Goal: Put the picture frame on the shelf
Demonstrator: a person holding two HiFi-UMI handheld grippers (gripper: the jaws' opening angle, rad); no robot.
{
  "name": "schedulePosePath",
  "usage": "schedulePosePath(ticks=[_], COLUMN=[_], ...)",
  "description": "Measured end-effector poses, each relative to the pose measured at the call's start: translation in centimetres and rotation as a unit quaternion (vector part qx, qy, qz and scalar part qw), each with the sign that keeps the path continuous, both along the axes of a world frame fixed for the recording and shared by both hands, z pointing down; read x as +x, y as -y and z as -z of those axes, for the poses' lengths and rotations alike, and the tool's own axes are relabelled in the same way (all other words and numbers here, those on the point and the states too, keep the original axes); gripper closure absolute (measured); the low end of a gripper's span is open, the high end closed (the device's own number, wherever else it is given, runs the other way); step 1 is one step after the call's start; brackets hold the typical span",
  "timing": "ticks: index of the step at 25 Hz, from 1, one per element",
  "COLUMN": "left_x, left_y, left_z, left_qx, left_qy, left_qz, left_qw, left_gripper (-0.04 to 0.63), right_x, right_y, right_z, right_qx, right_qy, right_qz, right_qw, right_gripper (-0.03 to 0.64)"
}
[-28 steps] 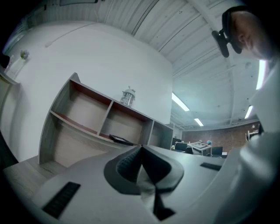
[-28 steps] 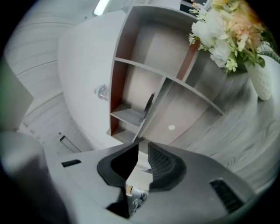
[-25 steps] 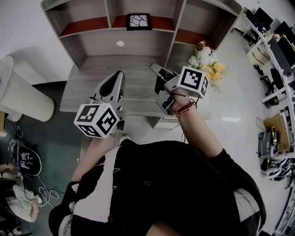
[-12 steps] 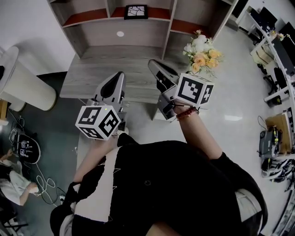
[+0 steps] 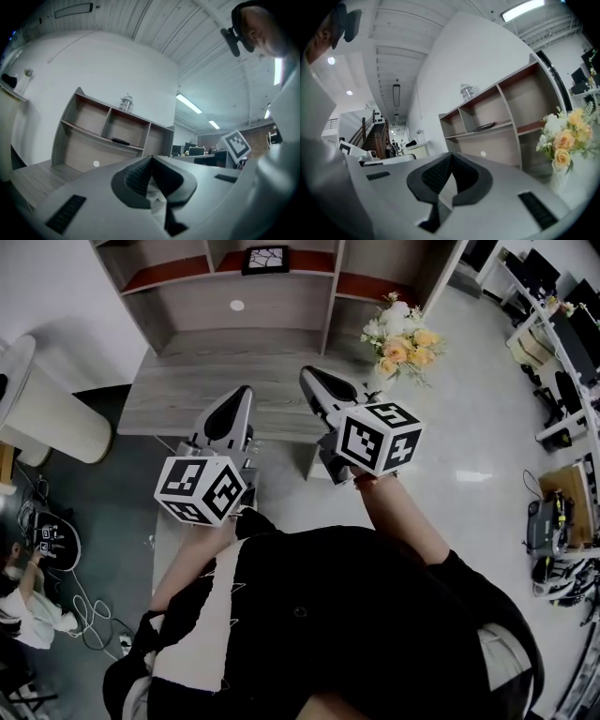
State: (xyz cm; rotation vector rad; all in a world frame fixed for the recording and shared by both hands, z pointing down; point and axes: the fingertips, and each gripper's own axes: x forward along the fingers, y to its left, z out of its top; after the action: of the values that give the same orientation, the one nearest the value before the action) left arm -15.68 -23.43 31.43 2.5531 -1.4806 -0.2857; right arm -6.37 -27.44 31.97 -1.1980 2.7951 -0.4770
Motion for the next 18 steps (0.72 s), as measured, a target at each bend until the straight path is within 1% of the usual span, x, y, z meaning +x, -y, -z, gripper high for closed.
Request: schedulePosePath(ticks=[6, 13, 18], left_x=[0.18, 0.08, -0.22], left_y=[-0.07, -0.61, -0.84], left_z=[-0.28, -0.34, -0.47], left_qx=[-0.004, -0.004, -0.005], left_qy=[-0.001, -0.001, 0.001], left_qz=[0.002, 0.007, 0.008], left_qw=[1.0, 1.0, 1.0], left_gripper=[0.583, 0.583, 0.583], right_x=[0.14, -0.17, -0.45], right_y=[-0.15, -0.79, -0.91], right_z=[-0.47, -0.09, -0.24], right_qx=[0.006, 0.028, 0.029], right_qy=[-0.02, -0.042, -0.046], right_qz=[-0.001, 0.002, 0.004], right_qw=[1.0, 0.999, 0.999], right_gripper=[0.614, 0.614, 0.614])
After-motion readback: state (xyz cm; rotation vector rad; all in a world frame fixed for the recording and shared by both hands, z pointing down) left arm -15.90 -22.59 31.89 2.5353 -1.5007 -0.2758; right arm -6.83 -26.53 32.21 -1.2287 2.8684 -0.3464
